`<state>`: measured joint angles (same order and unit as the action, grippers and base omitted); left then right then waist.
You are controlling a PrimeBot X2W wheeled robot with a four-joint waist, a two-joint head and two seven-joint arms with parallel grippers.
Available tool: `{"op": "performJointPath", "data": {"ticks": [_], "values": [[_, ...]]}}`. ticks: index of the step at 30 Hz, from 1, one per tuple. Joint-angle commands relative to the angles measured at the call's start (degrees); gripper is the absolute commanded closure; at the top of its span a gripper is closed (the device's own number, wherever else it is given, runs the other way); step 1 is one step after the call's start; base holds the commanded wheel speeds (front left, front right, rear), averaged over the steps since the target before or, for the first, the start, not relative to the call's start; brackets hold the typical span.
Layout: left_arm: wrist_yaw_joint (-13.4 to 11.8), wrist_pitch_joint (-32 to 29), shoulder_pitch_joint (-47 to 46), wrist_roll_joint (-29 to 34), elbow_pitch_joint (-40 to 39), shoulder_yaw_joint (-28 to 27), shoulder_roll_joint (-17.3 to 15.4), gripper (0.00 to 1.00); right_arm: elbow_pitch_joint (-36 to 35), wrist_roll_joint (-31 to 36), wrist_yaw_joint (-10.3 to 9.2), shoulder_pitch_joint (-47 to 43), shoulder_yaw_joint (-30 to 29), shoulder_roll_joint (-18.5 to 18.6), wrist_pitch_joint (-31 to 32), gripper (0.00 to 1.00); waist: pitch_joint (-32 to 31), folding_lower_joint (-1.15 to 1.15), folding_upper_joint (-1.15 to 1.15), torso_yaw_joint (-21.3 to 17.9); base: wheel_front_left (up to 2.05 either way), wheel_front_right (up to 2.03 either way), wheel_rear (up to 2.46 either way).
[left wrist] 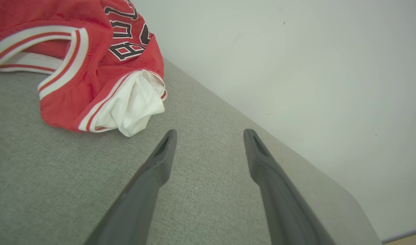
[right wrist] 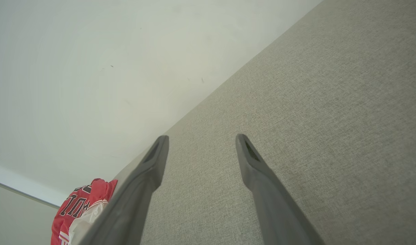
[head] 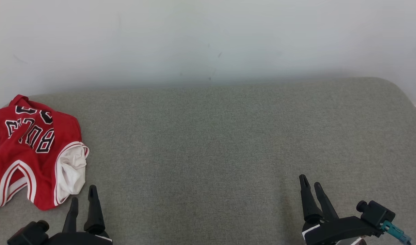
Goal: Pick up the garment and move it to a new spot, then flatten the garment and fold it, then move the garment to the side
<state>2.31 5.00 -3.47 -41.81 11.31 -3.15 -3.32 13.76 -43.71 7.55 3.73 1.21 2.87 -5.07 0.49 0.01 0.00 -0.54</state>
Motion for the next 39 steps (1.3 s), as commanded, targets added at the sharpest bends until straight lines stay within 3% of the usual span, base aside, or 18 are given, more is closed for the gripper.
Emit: {"op": "performJointPath", "data": {"ticks": [1,19,39], "values": [[-0.40,0.56,-0.17,1.93,-0.93,0.17,-0.58,0.00,-0.53,2.00,-0.05,0.73,0.25,0.03,-0.56,0.00,0.01,-0.01,0.00,0.00,0.00,0.00,0.00],[-2.26,3.54,1.07,13.30,-1.59,0.86,-2.04,0.00,0.11,15.73,-0.07,0.95,0.83,0.02,-3.50,0.00,0.20,-0.01,0.00,-0.31,0.00,0.00,0.00],[0.17,6.34,2.48,23.57,-2.96,1.23,-2.88,0.00,0.74,27.90,-0.08,0.80,0.10,0.00,-6.29,0.00,0.33,-0.01,0.00,-0.67,0.00,0.00,0.00]]}}
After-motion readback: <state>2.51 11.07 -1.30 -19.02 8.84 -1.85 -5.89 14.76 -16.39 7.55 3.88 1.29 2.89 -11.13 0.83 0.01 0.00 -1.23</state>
